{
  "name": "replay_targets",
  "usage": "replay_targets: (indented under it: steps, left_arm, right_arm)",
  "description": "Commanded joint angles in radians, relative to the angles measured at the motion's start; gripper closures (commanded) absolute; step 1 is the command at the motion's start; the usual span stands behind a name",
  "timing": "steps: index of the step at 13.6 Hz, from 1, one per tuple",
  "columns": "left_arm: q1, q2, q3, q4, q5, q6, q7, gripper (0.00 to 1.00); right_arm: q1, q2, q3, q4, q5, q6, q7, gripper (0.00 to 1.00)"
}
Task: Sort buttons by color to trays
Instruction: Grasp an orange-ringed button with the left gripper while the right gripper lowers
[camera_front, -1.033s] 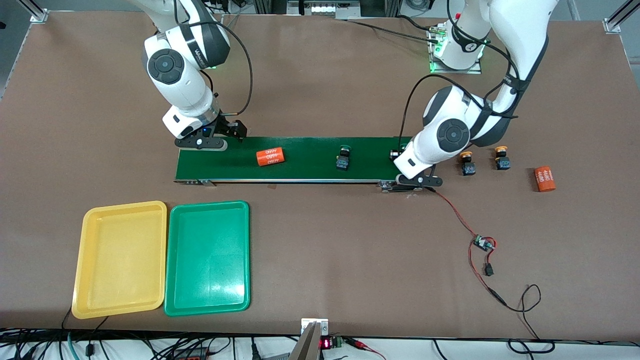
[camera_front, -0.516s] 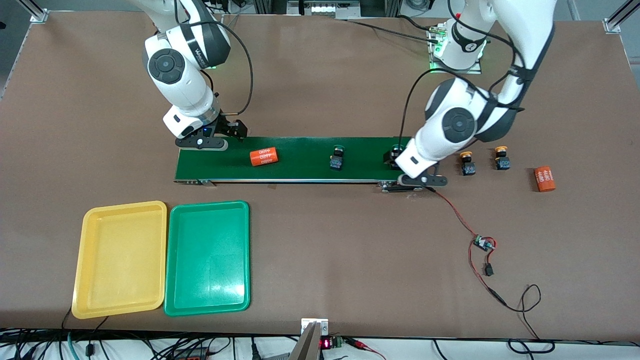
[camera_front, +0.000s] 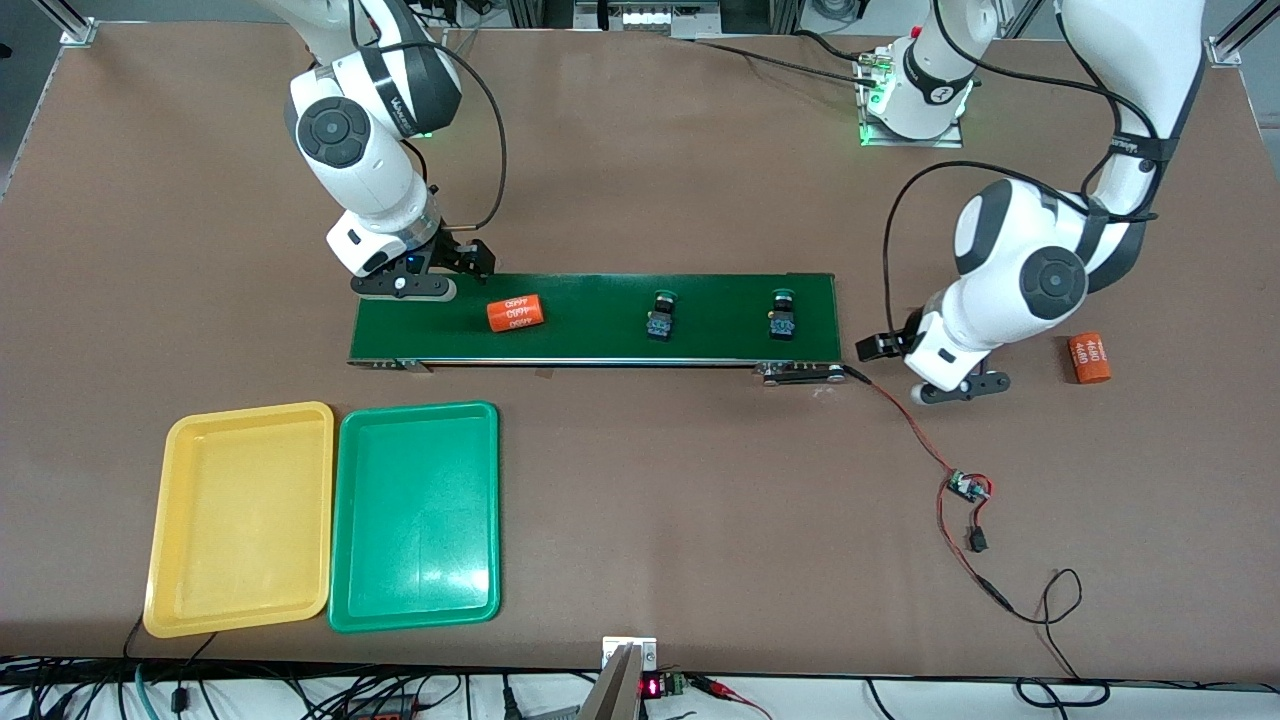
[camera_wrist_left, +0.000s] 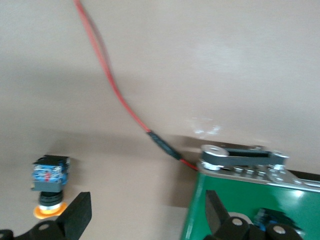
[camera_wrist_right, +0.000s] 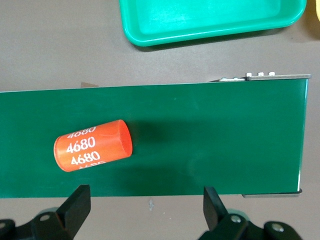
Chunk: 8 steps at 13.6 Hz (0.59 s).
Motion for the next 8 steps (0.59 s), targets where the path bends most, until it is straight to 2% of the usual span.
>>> replay_targets:
  steps: [1,6,8]
  left_arm:
    - [0.059,-0.008,-0.005,-0.040,-0.005,-0.006,0.052,0.00]
    - [0.130,-0.001,-0.002,-0.078,-0.003,0.001,0.166,0.00]
    - [0.133,0.003,-0.002,-0.112,0.051,0.014,0.172,0.00]
  right_arm:
    - [0.004,0.000,-0.004,0.011,0.004,-0.004,0.016,0.00]
    - [0.004,0.002,-0.004,0.011,0.007,-0.004,0.017,0.00]
    - [0.006,0.003,-0.004,0.011,0.007,-0.004,0.017,0.00]
